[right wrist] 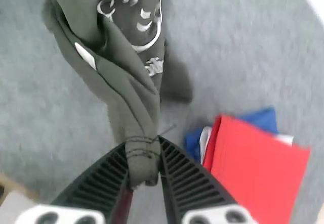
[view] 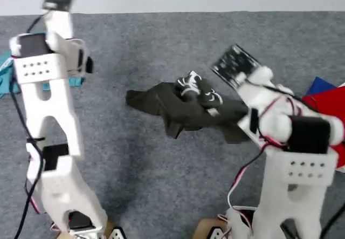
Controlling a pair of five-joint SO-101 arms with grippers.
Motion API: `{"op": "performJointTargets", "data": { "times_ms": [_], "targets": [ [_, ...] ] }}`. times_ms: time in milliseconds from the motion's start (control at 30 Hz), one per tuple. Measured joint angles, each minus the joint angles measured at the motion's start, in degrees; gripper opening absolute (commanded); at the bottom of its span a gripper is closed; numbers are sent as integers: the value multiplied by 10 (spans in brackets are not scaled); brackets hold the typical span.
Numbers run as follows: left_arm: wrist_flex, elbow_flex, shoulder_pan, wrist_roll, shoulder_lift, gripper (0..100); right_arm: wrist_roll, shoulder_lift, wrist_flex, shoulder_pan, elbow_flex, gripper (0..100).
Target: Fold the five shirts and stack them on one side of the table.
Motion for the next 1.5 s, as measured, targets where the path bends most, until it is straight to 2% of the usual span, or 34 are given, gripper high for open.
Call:
{"op": "performJointTargets", "data": {
  "times_ms": [133,300,600,767,967,1067,1367,1500],
  "targets": [
    [0,119,84,0,-60,187,26,-26,-12,76,73,11],
    [0,250,195,-21,-77,187,55,-27,-76,154,143,11],
    [-40,349,282,-78,-78,186,65,-27,-193,178,209,11],
    [-69,367,299,-98,-50,154,65,-6,-202,178,211,11],
    [-107,358,300,-99,18,186,65,-5,-202,178,211,11],
    [-112,335,300,-99,22,215,65,-5,-202,178,211,11],
    [-95,259,300,-103,26,217,59,-5,-202,178,213,11],
    [-113,251,300,-103,47,218,53,-5,-204,178,213,11]
  ]
}}
